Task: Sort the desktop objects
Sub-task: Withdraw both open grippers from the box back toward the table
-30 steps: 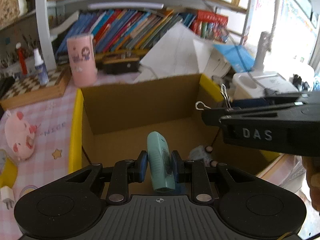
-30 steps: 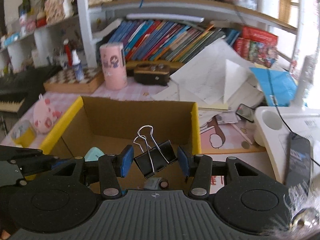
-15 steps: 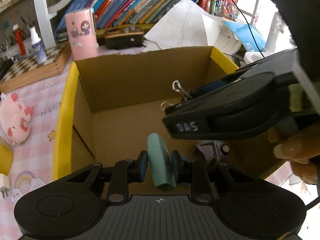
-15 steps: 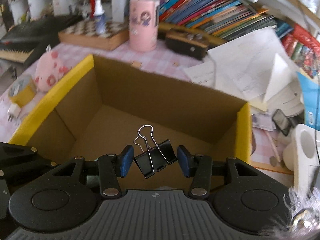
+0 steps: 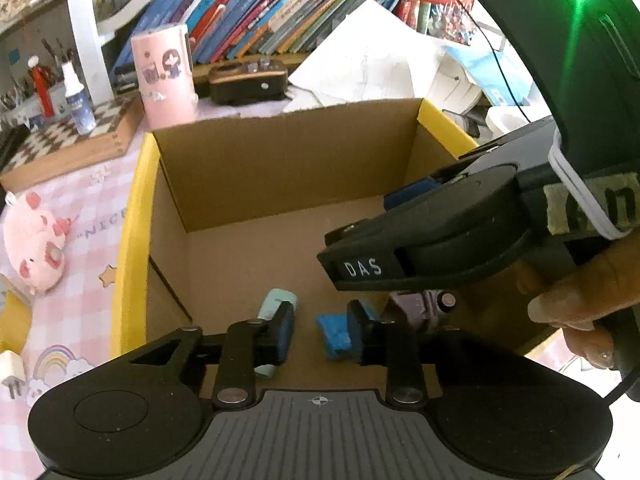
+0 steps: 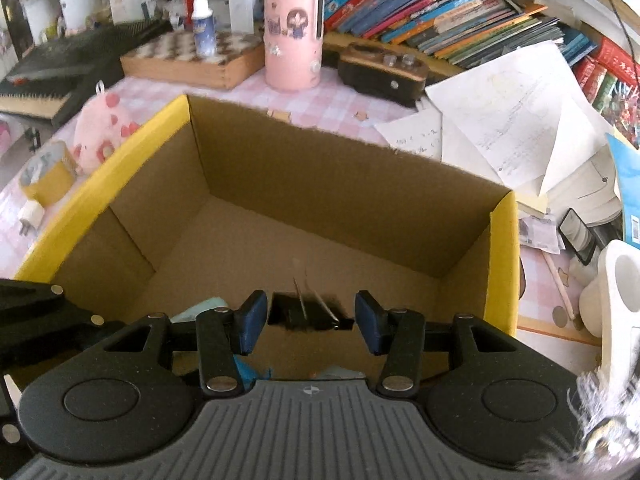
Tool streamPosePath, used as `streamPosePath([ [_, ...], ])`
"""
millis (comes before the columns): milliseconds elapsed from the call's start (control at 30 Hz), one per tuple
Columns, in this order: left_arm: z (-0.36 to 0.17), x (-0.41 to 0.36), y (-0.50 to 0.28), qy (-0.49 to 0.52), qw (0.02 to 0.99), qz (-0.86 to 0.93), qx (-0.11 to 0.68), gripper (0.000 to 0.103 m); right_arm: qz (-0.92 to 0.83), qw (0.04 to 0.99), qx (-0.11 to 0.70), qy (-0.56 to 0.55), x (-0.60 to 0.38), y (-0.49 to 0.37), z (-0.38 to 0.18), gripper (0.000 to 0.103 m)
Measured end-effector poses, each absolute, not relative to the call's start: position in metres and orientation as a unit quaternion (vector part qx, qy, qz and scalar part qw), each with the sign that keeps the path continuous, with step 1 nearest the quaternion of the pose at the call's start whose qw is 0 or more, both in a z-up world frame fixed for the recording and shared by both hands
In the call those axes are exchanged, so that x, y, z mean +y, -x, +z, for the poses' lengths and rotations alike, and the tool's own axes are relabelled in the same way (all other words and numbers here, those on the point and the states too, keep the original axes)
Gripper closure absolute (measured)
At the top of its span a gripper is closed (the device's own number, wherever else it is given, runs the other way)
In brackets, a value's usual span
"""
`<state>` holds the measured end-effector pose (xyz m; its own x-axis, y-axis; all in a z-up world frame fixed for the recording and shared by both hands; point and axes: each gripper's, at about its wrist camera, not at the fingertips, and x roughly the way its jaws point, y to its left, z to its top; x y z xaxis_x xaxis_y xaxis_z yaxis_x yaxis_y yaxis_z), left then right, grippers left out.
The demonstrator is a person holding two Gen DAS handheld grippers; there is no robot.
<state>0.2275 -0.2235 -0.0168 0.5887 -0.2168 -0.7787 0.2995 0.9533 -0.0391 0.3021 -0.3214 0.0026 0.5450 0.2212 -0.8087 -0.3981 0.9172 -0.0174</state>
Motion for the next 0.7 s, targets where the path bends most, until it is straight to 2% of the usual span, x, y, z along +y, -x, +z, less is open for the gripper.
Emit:
streamPosePath([
  [333, 0.009, -0.216, -0.201, -0.063, 0.915, -0.133, 0.376, 0.054, 0.151, 0.914, 0.375, 0.041, -0.345, -0.269, 0.032, 0.048],
  [700, 0.031, -0.182, -0.167, -0.04, 0.941, -0.08, 0.326, 0.045, 0.079, 0.956, 0.281, -0.01, -0.371, -0.207, 0.066, 0.045],
])
